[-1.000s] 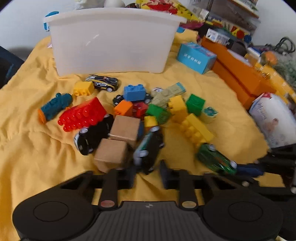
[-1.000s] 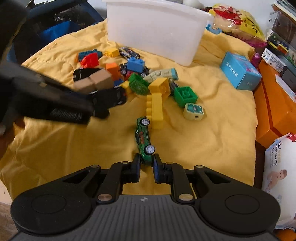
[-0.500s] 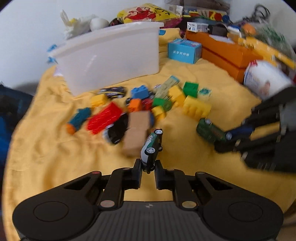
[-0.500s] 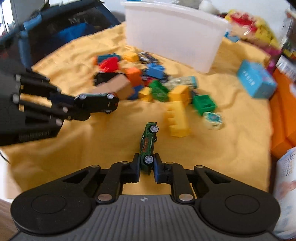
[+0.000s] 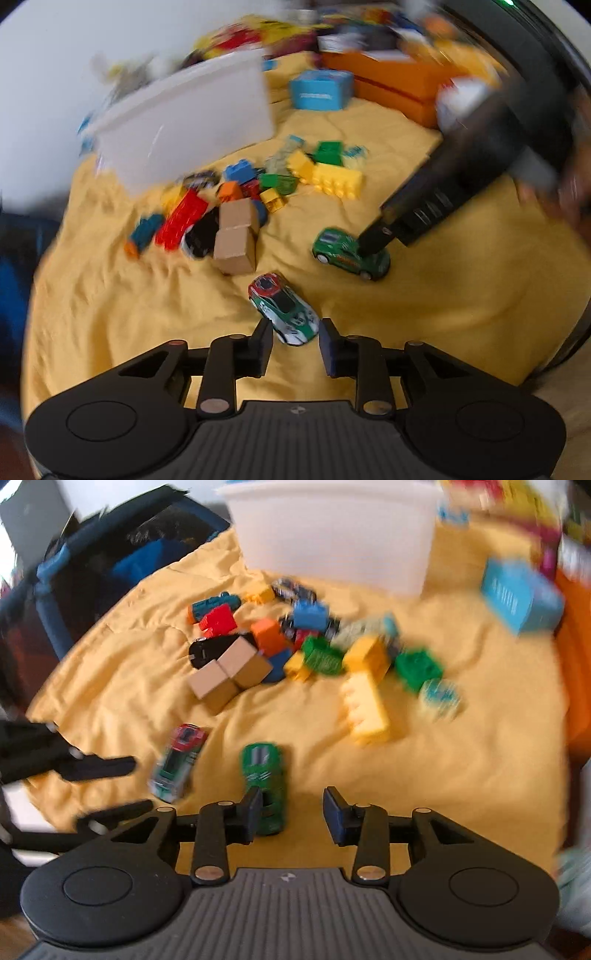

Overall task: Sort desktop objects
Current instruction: 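Grasp the green-white race car with left tool while right tool holds green car, then carry both cars over the white bin and open both tools to drop them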

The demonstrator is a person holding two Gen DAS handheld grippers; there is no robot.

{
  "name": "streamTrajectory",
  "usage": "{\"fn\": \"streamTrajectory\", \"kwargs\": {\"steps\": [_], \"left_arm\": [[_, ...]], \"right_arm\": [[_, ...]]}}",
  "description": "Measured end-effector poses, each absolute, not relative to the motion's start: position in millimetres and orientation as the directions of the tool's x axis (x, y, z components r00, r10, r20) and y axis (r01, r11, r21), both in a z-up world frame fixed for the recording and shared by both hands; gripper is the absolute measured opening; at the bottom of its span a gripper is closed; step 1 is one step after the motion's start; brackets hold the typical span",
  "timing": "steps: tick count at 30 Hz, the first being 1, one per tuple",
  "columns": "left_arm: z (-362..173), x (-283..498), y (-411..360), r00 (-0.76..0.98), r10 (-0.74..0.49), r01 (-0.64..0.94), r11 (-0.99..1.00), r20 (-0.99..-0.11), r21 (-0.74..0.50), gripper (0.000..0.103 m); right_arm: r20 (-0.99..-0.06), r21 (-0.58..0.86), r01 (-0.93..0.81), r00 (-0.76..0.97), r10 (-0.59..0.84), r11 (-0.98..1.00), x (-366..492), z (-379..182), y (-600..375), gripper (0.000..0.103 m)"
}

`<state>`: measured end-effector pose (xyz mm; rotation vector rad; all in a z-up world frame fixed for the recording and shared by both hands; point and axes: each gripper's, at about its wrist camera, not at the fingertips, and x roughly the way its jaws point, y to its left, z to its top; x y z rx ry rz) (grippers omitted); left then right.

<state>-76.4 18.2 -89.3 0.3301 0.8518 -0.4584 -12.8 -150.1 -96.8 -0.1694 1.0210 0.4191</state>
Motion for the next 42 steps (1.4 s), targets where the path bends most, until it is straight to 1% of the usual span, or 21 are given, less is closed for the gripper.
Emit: {"fn": "streamTrajectory", "kwargs": {"steps": [1, 3, 4, 6, 8, 11, 14, 17, 19, 21, 22, 24, 28, 34, 36, 38, 42], "left_arm": [[-83, -68, 30, 0.548, -0.288, 0.441, 0.897, -0.786, -0.021, 0.033], [-78, -59, 49, 0.525, -0.359, 0.307, 0.925, -0.771, -0.222, 0.042], [-78, -52, 55, 0.519, -0.381, 0.241, 0.924, -0.765, -0.297, 0.046], [-83, -43, 53, 0.508, -0.38, 0.196, 0.925, -0.773, -0.326, 0.047], [-88, -38, 42, 0.5, -0.367, 0.195, 0.93, -0.785, -0.31, 0.047], [-99, -33, 29, 0.497, -0.274, 0.171, 0.961, -0.824, -0.216, 0.047], [-104, -35, 24, 0.495, -0.225, 0.16, 0.973, -0.84, -0.166, 0.047], [-112, -33, 22, 0.469, -0.223, 0.157, 0.973, -0.854, -0.168, 0.046], [-114, -35, 19, 0.481, -0.205, 0.141, 0.978, -0.852, -0.156, 0.046], [-114, -35, 16, 0.485, -0.18, 0.13, 0.983, -0.856, -0.133, 0.04], [-114, -36, 16, 0.49, -0.165, 0.128, 0.985, -0.856, -0.117, 0.034], [-115, -36, 14, 0.497, -0.156, 0.143, 0.985, -0.853, -0.097, 0.034], [-108, -33, 17, 0.487, -0.174, 0.164, 0.981, -0.856, -0.106, 0.033], [-51, -17, 31, 0.614, -0.178, 0.214, 0.975, -0.769, -0.055, 0.033], [-30, -2, 37, 0.642, -0.2, 0.228, 0.971, -0.74, -0.065, 0.033], [-10, 13, 42, 0.681, -0.207, 0.236, 0.97, -0.703, -0.057, 0.033], [30, 52, 47, 0.773, -0.198, 0.228, 0.973, -0.602, -0.027, 0.033]], "right_arm": [[-0.845, 0.017, -0.441, 0.474, 0.249, 0.897, -15, -93, -149, 0.042], [-0.826, -0.036, -0.487, 0.506, 0.248, 0.873, -21, -86, -144, 0.042], [-0.819, -0.065, -0.506, 0.52, 0.244, 0.86, -22, -85, -140, 0.042], [-0.818, -0.111, -0.539, 0.527, 0.231, 0.835, -23, -92, -132, 0.042], [-0.824, -0.131, -0.564, 0.519, 0.227, 0.815, -23, -99, -126, 0.042], [-0.822, -0.173, -0.604, 0.524, 0.224, 0.778, -32, -107, -115, 0.043], [-0.831, -0.147, -0.619, 0.5, 0.243, 0.771, -35, -110, -111, 0.043], [-0.827, -0.156, -0.614, 0.51, 0.237, 0.774, -38, -112, -108, 0.043], [-0.835, -0.148, -0.605, 0.5, 0.229, 0.782, -35, -118, -112, 0.041], [-0.834, -0.115, -0.595, 0.493, 0.247, 0.795, -33, -120, -120, 0.041], [-0.833, -0.097, -0.595, 0.488, 0.262, 0.798, -33, -121, -123, 0.041], [-0.828, -0.062, -0.605, 0.475, 0.298, 0.794, -32, -121, -127, 0.035], [-0.834, -0.032, -0.609, 0.453, 0.314, 0.793, -30, -115, -130, 0.033], [-0.801, -0.037, -0.559, 0.512, 0.31, 0.828, -8, -82, -141, 0.033], [-0.786, -0.03, -0.527, 0.537, 0.306, 0.85, 4, -67, -144, 0.033], [-0.76, -0.027, -0.494, 0.575, 0.303, 0.869, 19, -47, -148, 0.033], [-0.68, -0.074, -0.439, 0.679, 0.277, 0.895, 48, -6, -148, 0.033]]}}
